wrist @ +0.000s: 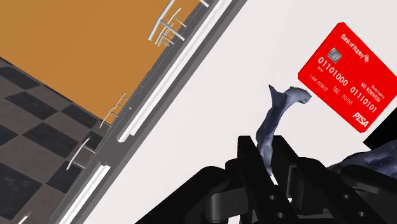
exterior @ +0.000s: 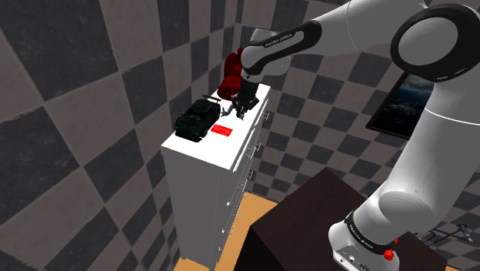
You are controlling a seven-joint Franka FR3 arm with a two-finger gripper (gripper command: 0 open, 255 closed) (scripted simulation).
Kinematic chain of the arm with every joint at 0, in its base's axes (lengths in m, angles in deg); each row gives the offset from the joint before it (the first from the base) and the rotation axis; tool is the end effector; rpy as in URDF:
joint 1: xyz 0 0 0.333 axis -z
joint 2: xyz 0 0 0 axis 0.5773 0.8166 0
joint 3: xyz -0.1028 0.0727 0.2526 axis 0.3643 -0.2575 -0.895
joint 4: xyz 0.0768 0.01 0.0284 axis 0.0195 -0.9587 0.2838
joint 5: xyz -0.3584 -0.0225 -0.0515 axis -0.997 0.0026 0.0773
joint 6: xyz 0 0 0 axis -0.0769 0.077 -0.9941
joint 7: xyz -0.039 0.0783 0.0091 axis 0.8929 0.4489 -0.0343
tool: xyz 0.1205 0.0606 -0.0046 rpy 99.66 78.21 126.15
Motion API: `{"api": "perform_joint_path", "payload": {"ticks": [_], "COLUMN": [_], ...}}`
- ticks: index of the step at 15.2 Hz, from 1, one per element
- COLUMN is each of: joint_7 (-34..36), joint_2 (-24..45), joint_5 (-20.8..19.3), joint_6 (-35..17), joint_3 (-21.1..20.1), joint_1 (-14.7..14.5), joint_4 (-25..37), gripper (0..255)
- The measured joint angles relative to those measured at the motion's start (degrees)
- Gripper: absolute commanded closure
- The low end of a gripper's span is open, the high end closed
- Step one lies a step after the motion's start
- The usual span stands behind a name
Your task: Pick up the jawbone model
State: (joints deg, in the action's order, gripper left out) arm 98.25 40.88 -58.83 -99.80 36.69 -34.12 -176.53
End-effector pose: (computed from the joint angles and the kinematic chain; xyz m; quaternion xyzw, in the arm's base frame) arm 0.5711 0.0261 0.3078 -0.9841 0.1601 0.0095 0.0770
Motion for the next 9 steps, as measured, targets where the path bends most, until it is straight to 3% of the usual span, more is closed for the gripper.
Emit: {"api": "perform_joint_path", "payload": {"ticks": [9], "joint_7": [0.96], "joint_2": [-3.17], "joint_5": [-0.46], "joint_6": [5.82], "joint_3": [0.12], "joint_1": [0.07], "joint_4": [2.71], "gripper": [255]}}
